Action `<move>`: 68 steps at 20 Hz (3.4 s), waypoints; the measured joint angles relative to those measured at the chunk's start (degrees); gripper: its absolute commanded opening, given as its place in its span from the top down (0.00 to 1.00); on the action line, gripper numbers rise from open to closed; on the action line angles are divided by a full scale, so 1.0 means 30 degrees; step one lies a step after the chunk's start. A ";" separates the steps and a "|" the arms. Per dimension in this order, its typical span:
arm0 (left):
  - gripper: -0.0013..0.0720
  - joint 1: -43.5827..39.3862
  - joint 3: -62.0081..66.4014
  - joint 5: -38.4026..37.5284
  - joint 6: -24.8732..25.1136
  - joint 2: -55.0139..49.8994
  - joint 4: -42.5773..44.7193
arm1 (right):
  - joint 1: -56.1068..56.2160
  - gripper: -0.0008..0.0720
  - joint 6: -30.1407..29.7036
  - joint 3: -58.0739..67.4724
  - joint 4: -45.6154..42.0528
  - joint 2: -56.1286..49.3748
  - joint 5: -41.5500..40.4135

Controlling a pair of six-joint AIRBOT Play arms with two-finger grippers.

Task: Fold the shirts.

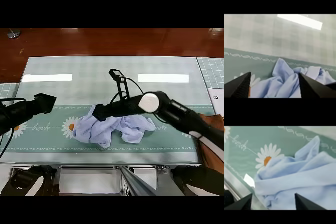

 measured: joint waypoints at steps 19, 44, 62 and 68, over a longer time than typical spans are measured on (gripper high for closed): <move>0.03 -0.2076 -1.0848 0.1617 0.5807 -0.2273 -1.4163 | -1.7741 0.14 0.1049 -1.1905 -0.3206 1.2648 0.6258; 0.95 -0.3271 -0.6681 0.6535 1.0717 -0.6040 -1.6619 | -1.0885 0.14 0.0685 -1.3253 0.0444 0.7665 0.1632; 0.95 0.3512 0.0029 0.2004 1.3070 -0.6091 -1.6560 | -1.1693 0.96 -0.0903 0.1778 -0.1654 0.2127 0.3475; 0.95 0.7410 0.9522 -0.1661 1.3588 -0.6076 -1.7471 | -1.1555 0.96 -0.1428 1.2021 -0.2973 0.3628 0.6091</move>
